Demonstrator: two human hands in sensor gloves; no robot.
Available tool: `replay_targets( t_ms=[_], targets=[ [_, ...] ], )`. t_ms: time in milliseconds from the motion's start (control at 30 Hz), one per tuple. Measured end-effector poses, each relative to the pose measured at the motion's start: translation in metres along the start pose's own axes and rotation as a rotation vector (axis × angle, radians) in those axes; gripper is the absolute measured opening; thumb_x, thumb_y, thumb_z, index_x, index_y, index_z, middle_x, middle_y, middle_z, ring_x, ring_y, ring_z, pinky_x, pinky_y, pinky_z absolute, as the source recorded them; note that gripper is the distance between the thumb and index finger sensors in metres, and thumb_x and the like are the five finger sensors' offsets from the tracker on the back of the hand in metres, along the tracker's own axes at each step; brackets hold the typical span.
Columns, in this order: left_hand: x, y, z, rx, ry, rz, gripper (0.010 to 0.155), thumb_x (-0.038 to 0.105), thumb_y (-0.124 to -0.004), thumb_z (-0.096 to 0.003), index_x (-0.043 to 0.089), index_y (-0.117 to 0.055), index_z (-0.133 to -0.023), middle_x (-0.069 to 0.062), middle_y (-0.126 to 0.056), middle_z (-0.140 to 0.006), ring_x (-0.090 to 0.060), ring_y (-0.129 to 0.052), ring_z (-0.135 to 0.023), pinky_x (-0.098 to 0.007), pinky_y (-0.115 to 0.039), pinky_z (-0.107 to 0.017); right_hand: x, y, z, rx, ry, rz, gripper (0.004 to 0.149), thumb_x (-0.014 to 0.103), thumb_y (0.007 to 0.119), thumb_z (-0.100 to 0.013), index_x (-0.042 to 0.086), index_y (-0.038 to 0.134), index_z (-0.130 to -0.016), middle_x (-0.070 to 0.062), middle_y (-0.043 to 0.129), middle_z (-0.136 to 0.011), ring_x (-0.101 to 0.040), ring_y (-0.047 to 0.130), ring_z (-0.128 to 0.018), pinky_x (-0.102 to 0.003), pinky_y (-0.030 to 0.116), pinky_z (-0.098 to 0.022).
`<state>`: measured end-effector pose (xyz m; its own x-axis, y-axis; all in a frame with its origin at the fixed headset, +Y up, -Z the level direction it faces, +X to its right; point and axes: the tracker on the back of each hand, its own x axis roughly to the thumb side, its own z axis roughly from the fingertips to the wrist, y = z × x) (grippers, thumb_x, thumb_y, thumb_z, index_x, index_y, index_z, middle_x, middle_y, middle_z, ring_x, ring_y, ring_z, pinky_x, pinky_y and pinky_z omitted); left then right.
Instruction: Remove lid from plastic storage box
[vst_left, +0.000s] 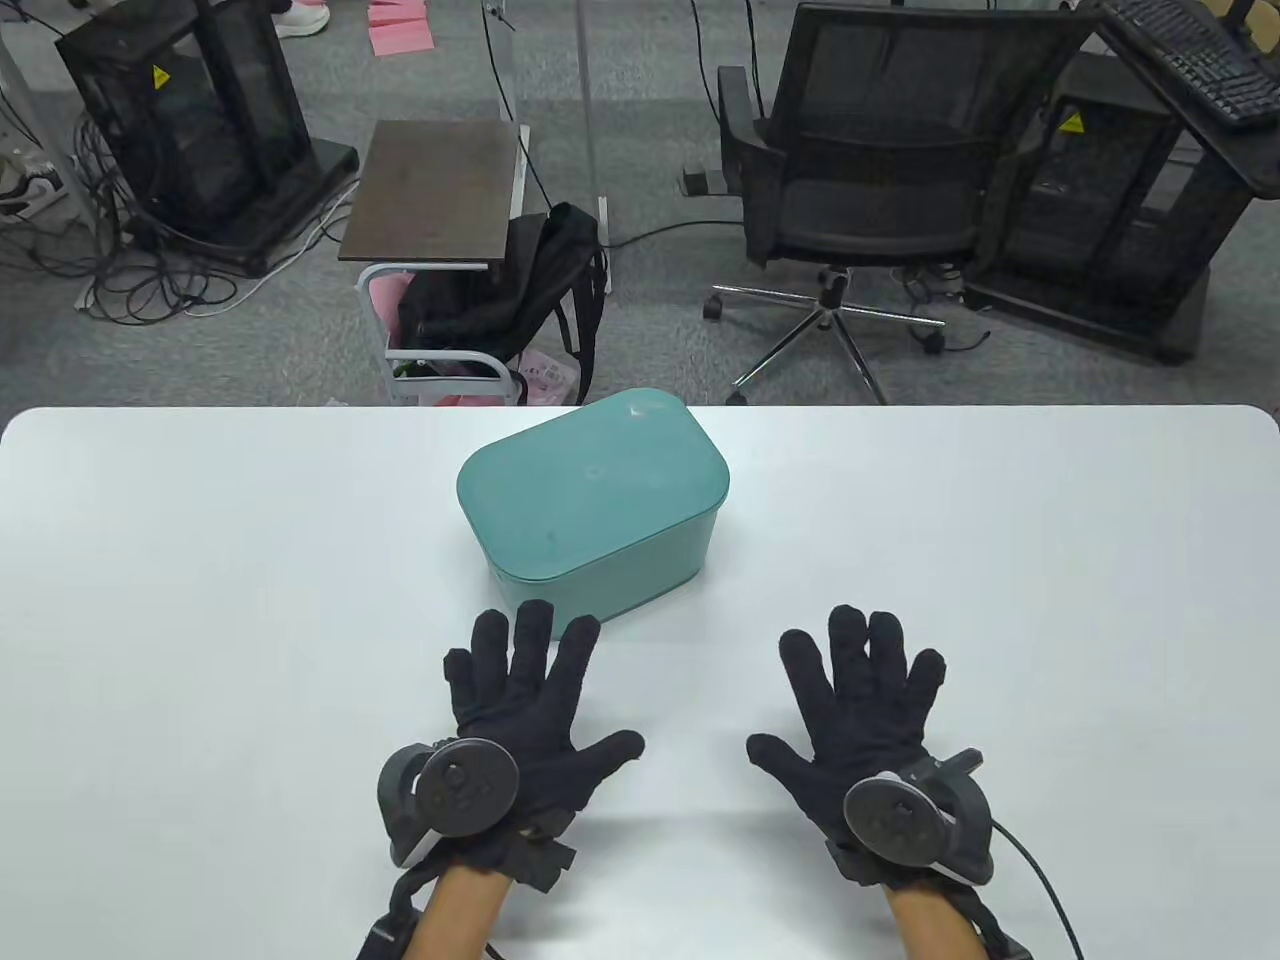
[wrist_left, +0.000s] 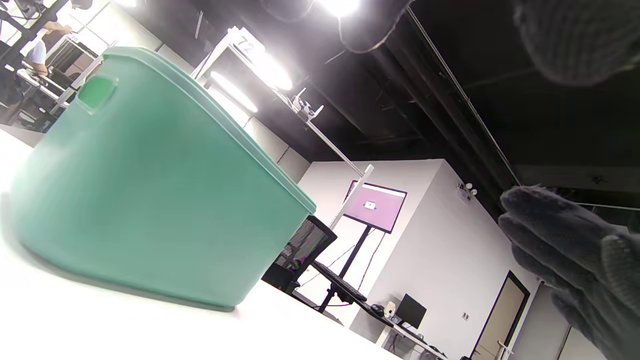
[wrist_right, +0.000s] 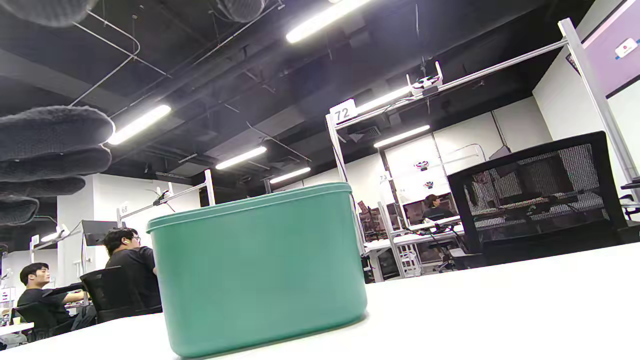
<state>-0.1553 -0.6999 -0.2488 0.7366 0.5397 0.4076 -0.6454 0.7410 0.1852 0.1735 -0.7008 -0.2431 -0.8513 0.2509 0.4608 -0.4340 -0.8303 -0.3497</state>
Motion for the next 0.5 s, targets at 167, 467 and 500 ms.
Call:
replay_targets(
  t_ms=[167, 467, 500],
  targets=[
    [-0.0003, -0.0006, 0.0, -0.007, 0.005, 0.003, 0.097, 0.094, -0.057, -0.0422, 0.043, -0.039, -0.122, -0.007, -0.025, -0.127, -0.044, -0.014, -0.112, -0.069, -0.012, -0.07, -0.0001, -0.0001, -0.0001, 0.001, 0.0, 0.002, 0.083, 0.077, 0.05, -0.053, 0.028, 0.029, -0.117, -0.018, 0.018, -0.122, -0.049, 0.014, -0.106, -0.078, 0.015, -0.061],
    [-0.0008, -0.0007, -0.0005, -0.014, 0.013, 0.017, 0.097, 0.094, -0.056, -0.0425, 0.041, -0.04, -0.122, -0.008, -0.025, -0.127, -0.044, -0.014, -0.112, -0.069, -0.012, -0.07, -0.0011, -0.0004, -0.0002, 0.001, 0.009, 0.001, 0.082, 0.076, 0.051, -0.054, 0.028, 0.03, -0.117, -0.017, 0.019, -0.122, -0.049, 0.015, -0.107, -0.078, 0.016, -0.061],
    [-0.0013, -0.0005, -0.0006, -0.007, 0.015, 0.028, 0.097, 0.094, -0.056, -0.0425, 0.041, -0.04, -0.122, -0.008, -0.025, -0.127, -0.044, -0.015, -0.112, -0.069, -0.012, -0.07, -0.0013, -0.0006, -0.0002, 0.001, 0.012, 0.0, 0.082, 0.076, 0.051, -0.054, 0.028, 0.03, -0.117, -0.017, 0.019, -0.122, -0.049, 0.015, -0.107, -0.078, 0.016, -0.061]
  ],
)
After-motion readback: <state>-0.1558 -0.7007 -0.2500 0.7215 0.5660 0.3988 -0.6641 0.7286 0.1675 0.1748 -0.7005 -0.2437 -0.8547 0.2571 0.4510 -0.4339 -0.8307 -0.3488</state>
